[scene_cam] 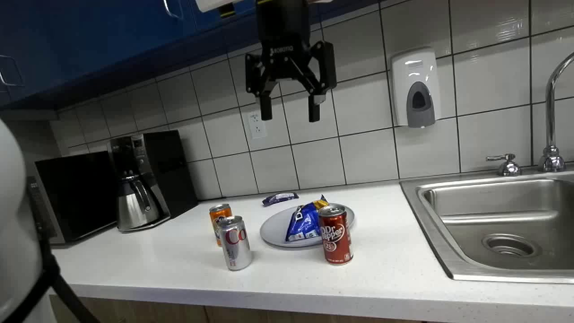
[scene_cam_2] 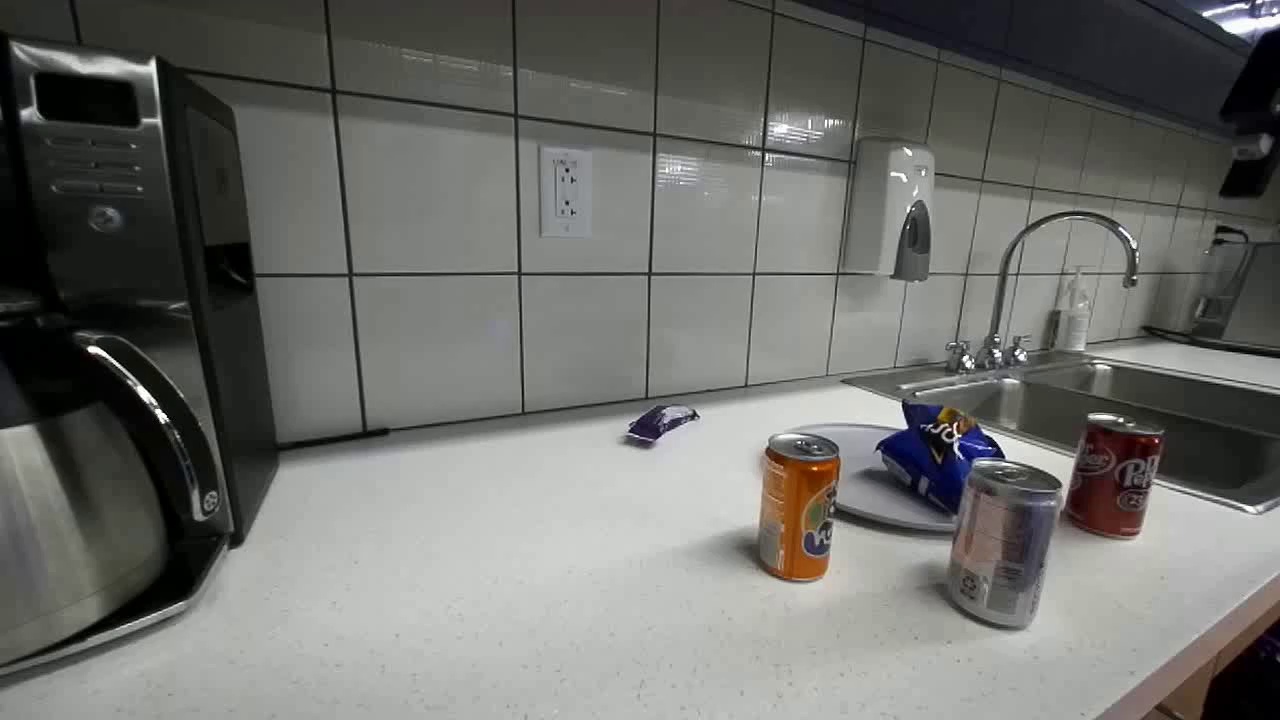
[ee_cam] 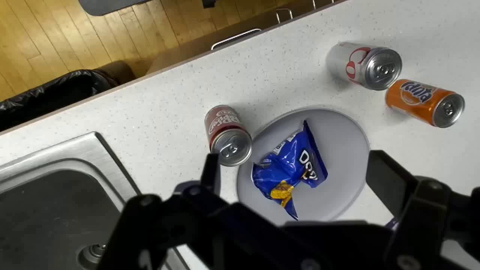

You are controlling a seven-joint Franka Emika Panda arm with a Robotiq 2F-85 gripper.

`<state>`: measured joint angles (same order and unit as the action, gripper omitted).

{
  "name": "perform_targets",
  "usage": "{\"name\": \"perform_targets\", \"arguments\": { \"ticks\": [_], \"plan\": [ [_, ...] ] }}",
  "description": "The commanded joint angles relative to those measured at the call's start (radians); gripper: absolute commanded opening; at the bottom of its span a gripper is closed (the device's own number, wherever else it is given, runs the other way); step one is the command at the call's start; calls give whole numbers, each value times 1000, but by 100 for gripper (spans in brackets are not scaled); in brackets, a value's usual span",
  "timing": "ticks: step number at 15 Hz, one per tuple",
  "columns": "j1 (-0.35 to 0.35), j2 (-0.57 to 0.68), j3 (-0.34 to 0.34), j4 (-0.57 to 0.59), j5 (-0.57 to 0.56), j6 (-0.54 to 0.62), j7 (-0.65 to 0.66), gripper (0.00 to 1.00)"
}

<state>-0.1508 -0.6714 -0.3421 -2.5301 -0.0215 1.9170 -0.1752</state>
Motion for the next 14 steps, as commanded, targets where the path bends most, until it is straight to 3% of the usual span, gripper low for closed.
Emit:
{"name": "perform_targets", "arguments": {
  "ticks": [1, 6, 14],
  "plan": [
    [-25, 7, 20, 2, 15, -2, -14, 100],
    [-25, 16, 25, 1, 21, 3, 4, 100],
    [-57, 85, 113, -42, 22, 283, 244, 100]
  ]
}}
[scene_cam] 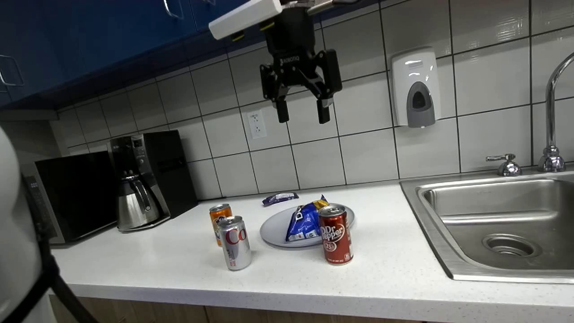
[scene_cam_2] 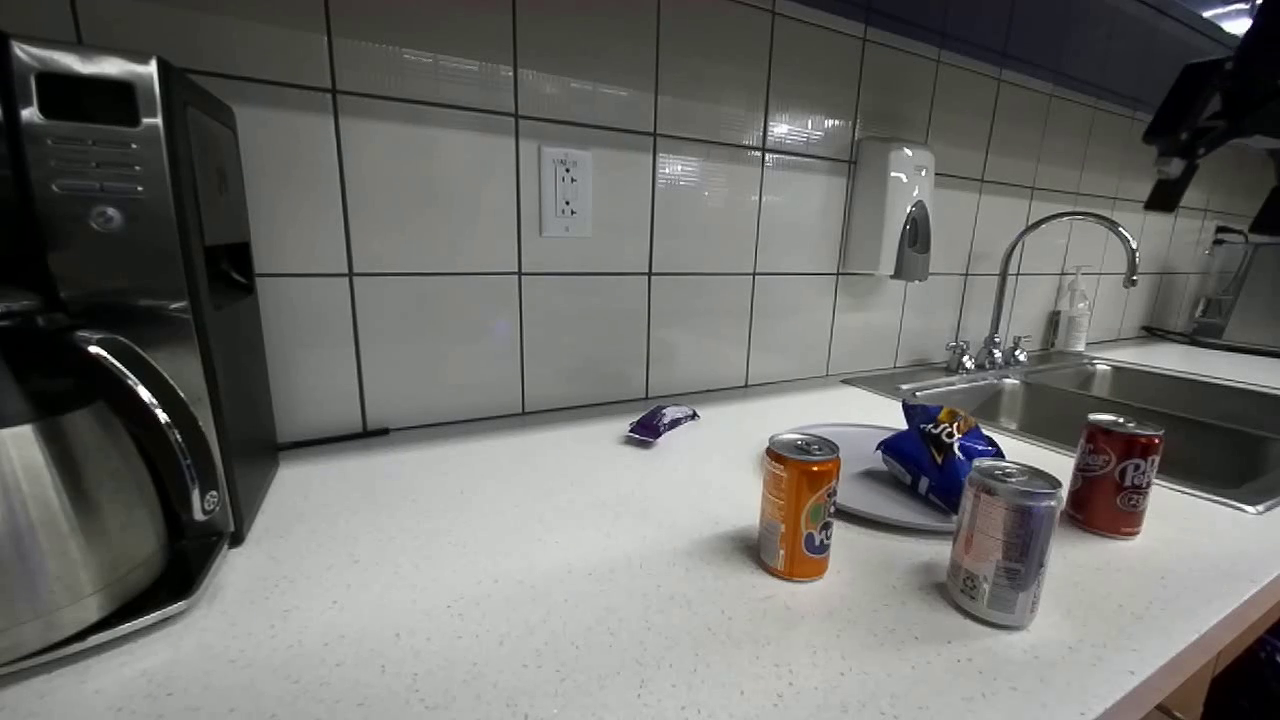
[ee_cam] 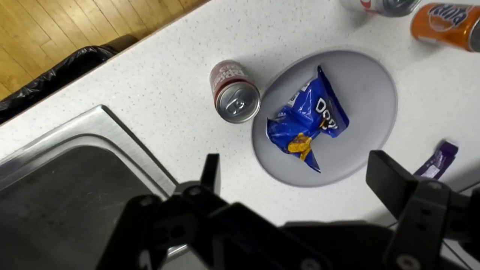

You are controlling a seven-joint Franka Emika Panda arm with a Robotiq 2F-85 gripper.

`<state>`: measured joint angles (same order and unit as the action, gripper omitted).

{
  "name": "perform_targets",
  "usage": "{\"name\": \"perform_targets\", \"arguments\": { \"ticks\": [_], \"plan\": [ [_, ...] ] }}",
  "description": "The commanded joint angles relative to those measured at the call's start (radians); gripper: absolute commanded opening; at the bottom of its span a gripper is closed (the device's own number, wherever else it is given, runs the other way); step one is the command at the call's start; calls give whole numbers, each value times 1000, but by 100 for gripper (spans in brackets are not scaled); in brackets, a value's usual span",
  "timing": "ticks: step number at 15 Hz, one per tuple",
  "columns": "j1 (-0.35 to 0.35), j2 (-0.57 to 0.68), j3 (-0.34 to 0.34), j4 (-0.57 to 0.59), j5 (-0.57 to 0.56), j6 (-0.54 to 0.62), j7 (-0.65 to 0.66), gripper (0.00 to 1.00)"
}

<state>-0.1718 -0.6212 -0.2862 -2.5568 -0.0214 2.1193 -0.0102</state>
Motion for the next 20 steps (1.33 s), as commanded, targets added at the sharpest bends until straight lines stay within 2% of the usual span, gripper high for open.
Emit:
{"name": "perform_targets", "arguments": {
  "ticks": [1, 11, 16, 20],
  "plan": [
    [-37, 46, 66, -20, 22, 109, 105, 100],
    [-42, 197, 170, -40, 58, 333, 387, 100],
    [-53, 260, 216, -41, 55, 394, 538, 100],
    [-45, 305, 231, -43, 62, 433, 608, 100]
  ]
}}
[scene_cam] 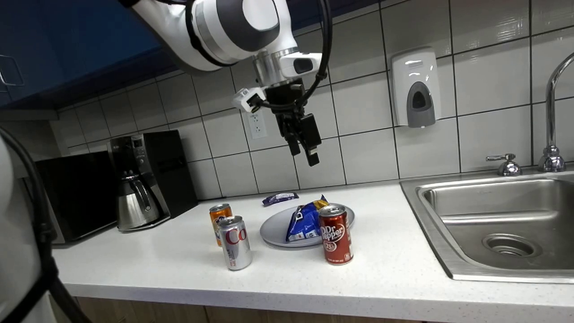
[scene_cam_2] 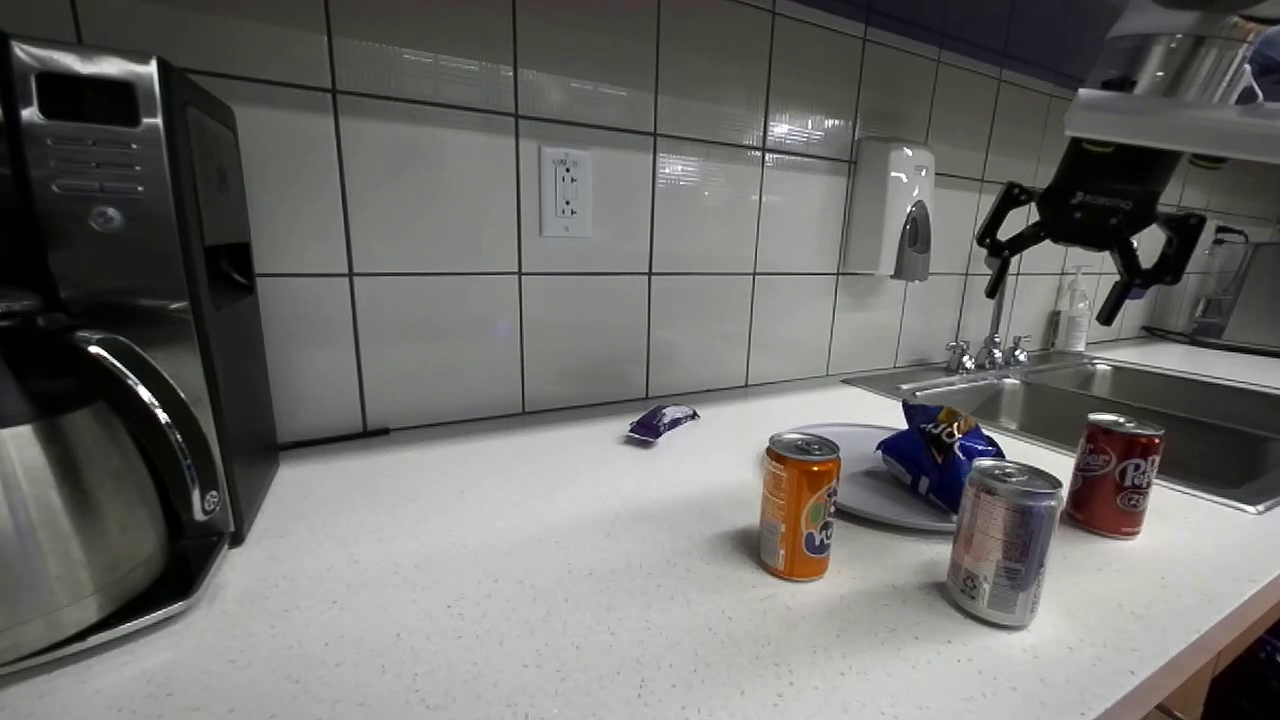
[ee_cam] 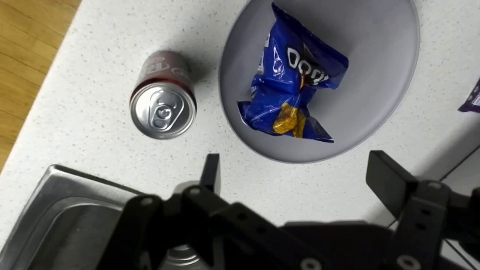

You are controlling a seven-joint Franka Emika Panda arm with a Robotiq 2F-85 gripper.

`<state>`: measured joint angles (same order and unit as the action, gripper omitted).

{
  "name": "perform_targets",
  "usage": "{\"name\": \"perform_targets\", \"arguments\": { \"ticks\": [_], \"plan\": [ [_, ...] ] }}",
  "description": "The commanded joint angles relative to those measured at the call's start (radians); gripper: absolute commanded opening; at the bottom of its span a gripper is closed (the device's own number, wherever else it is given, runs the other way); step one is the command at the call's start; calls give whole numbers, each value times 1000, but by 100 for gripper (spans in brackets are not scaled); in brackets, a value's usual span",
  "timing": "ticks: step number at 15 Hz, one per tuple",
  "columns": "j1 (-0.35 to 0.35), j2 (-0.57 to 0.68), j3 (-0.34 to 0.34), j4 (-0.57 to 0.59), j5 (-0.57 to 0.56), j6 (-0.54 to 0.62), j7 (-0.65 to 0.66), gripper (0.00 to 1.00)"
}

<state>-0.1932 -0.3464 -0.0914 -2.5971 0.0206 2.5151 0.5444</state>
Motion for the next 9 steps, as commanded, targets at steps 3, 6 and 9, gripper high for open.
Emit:
{"name": "perform_targets", "arguments": {
  "ticks": [3, 6, 9],
  "plan": [
    [-21, 63, 45, -7, 11, 79, 102, 100],
    [-14, 101, 47, -10, 14, 129, 138, 100],
    [-7, 142, 50, -7, 13, 167, 167, 100]
  ]
}}
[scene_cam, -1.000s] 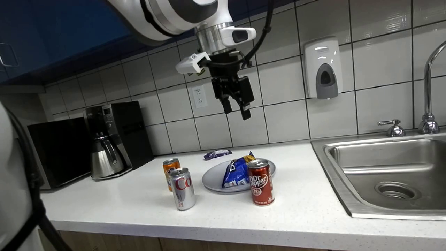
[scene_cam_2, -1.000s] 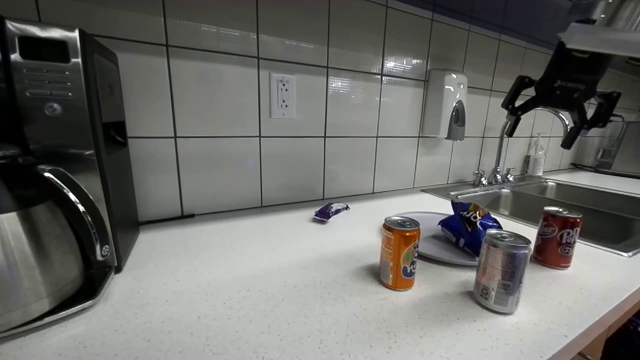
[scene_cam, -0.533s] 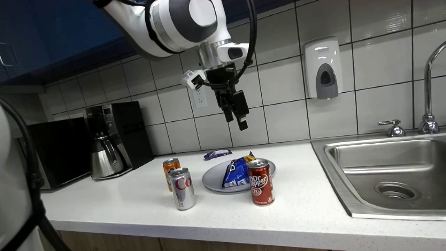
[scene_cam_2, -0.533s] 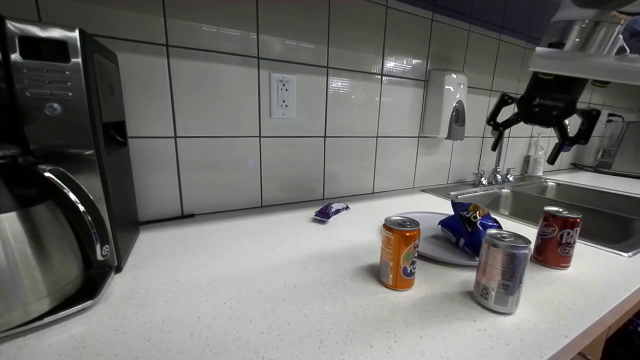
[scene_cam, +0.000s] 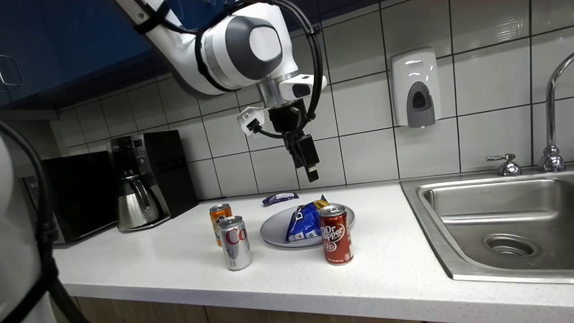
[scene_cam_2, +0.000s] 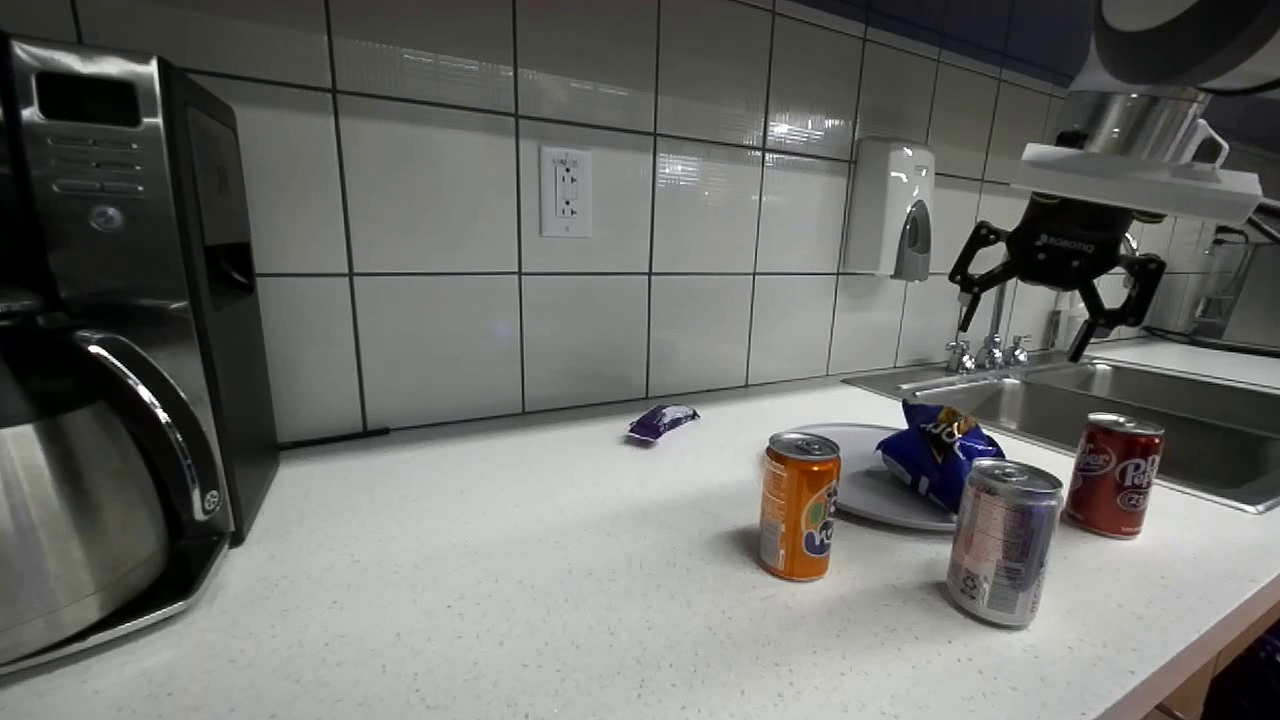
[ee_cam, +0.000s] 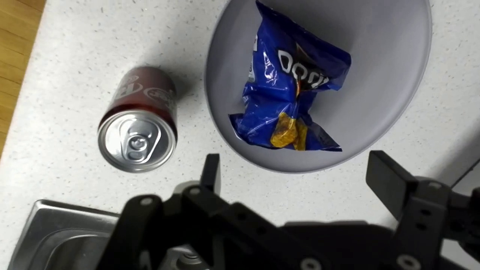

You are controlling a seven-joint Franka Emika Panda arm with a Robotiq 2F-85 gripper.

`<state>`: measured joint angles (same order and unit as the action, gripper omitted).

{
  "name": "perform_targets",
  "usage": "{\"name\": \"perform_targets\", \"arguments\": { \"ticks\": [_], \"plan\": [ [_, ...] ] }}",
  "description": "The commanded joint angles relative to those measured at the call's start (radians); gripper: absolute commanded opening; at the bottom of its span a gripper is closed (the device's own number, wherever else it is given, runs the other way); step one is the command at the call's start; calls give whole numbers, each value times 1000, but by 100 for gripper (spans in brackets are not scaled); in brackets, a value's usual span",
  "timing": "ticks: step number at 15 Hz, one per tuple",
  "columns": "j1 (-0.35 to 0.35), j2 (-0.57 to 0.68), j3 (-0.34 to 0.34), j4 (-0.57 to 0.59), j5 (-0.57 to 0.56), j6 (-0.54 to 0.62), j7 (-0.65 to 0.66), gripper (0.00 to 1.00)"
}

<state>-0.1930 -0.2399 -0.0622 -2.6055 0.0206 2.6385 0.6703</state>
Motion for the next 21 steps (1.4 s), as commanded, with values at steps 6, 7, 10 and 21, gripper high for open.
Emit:
{"name": "perform_targets", "arguments": {
  "ticks": [6, 7, 10, 21],
  "plan": [
    [17, 124, 21, 18, 12, 90, 68, 100],
    [19, 137, 20, 21, 8, 95, 70, 100],
    [28, 173, 13, 34, 8, 103, 72, 100],
    [55, 265, -12, 95, 14, 105, 65, 100]
  ]
}}
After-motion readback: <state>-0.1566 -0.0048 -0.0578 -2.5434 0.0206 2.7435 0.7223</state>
